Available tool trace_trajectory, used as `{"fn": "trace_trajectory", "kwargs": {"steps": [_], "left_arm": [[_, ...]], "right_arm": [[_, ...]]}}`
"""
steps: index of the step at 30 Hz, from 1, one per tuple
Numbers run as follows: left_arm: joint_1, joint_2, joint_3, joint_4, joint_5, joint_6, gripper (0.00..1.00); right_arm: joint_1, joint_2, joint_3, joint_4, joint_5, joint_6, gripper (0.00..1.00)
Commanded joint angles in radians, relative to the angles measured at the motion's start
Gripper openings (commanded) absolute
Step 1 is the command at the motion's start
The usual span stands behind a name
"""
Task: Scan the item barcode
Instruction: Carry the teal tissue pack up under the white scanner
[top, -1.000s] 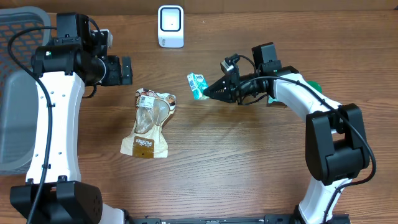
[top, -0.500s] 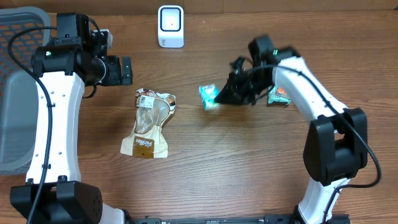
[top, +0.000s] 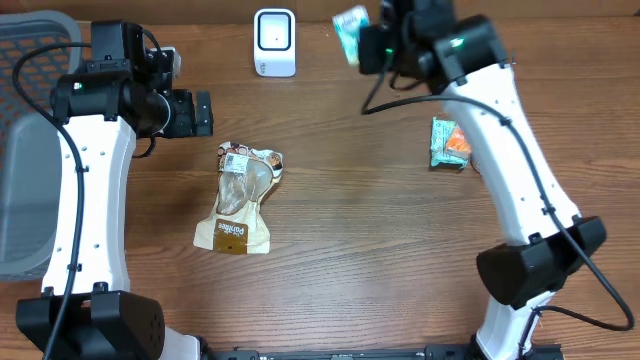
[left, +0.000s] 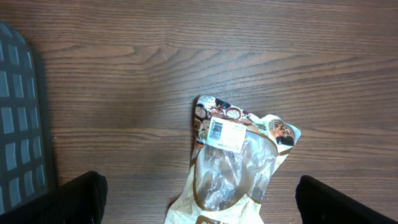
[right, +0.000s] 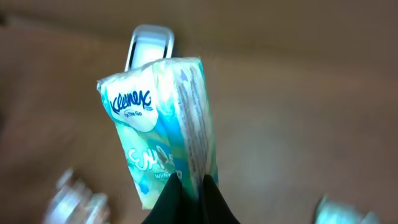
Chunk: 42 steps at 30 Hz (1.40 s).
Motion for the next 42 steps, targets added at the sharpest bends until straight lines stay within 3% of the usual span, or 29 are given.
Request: {"fn": "trace_trajectory", "kwargs": {"steps": [1,7,12,21,42], "left_arm": [[0.003,0.007,0.019,0.003,0.008,0.019,0.99],[0.003,0.007,0.019,0.003,0.008,0.019,0.99],[0.003,0.007,0.019,0.003,0.008,0.019,1.0],[0.003,0.007,0.019,0.003,0.008,0.019,1.0],[0.002,0.007,0.019,0.003,0.008,0.019,1.0]], "right_arm": [[0.059,0.064,0.016,0.143,0.342,-0.189,0.04],[0.106,0.234,0.016,0.52,0.445,-0.534,0.04],[0.123,0.378,0.016,0.786,0.444,-0.741,0.04],[0.163,0.565,0.016,0.973,0.383,-1.164,0.04],[0.192,0.612,0.015,1.02,0.389,-1.171,0.04]]}}
